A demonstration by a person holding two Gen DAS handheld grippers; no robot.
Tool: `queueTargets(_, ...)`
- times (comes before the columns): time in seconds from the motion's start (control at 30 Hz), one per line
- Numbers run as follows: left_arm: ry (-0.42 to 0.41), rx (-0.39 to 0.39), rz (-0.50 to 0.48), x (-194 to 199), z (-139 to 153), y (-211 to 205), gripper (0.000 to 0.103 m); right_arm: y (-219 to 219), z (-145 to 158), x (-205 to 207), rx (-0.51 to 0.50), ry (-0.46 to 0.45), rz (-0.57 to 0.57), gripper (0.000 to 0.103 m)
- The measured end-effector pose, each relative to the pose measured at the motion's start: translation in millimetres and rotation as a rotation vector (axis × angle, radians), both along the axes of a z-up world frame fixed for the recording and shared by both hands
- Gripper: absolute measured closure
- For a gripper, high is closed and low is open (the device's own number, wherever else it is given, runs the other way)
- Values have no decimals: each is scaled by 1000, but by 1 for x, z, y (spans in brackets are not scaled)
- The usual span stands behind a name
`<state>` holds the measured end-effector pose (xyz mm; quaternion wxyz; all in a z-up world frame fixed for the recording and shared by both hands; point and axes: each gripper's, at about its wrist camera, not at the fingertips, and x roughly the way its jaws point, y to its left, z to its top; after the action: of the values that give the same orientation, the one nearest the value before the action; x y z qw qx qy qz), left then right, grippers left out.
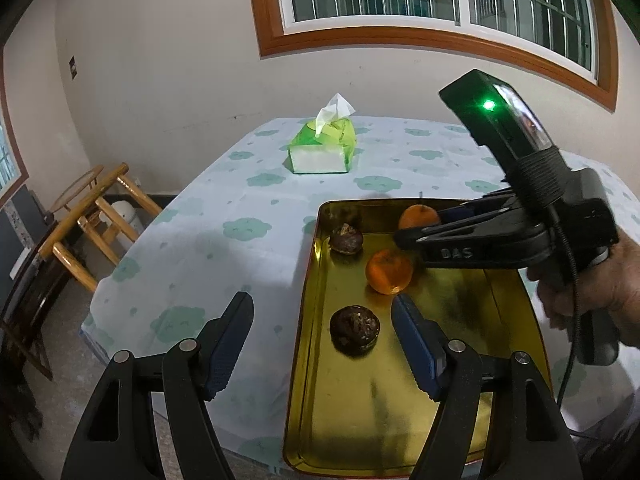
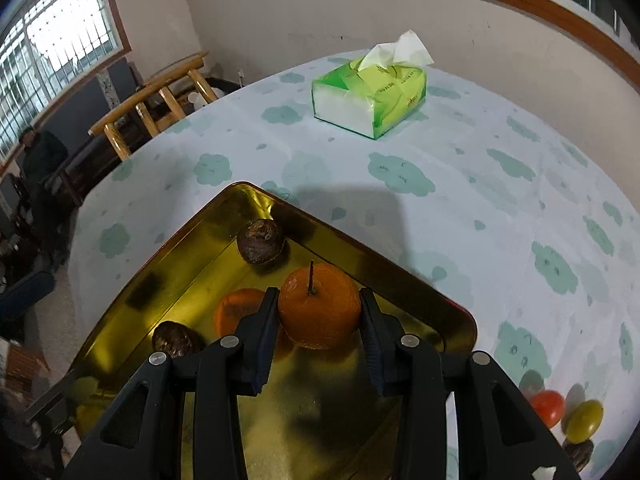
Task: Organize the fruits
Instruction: 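Release the mangosteen in the tin with the left gripper while the right gripper drops the tangerine there, then return both grippers to the fruits and grasp the kiwi with the left gripper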
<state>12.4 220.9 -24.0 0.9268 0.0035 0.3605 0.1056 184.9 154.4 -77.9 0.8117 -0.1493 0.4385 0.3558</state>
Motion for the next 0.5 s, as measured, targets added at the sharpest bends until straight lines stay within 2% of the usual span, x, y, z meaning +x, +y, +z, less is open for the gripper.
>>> queueTargets(0.13,3,-16,0,0,0,-1,31,0,4,-2,35,-11,-6,64)
queueTargets(0.3,7,-7,-10,-2,1,-7,31,-25,28,-15,166,-55,-42,61)
queueTargets(0.4,-4,-14,-28,-5,5,-11,31,-63,41,-34,225,-85,-72,61)
queueTargets(0.5,-6,-33,-74,-5,9,-18,31,-115,42,-58,226,-132,-109,61)
